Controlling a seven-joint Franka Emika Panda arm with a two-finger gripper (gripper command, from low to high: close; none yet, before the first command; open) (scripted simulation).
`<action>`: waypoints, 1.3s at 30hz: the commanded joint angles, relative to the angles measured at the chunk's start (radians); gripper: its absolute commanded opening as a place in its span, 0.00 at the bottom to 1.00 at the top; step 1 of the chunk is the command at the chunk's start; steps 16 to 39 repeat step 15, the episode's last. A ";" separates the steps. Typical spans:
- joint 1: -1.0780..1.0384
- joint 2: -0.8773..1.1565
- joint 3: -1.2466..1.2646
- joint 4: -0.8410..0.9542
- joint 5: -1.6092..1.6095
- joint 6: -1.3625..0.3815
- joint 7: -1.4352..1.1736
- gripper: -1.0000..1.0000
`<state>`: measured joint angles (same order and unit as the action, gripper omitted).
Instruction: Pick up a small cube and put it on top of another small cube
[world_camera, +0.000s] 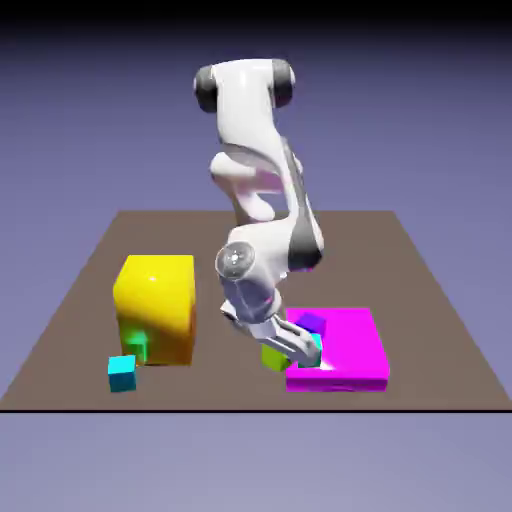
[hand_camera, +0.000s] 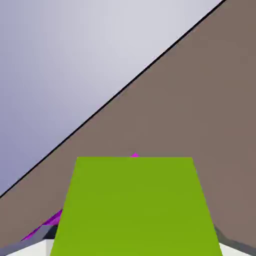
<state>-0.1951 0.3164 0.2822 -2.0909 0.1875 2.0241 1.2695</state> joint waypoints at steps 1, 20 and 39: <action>0.009 -0.026 0.012 -0.011 -0.010 -0.044 -0.028 0.00; 0.057 -0.105 0.065 -0.149 -0.038 -0.113 -0.168 1.00; 0.057 -0.105 0.065 -0.149 -0.038 -0.113 -0.168 1.00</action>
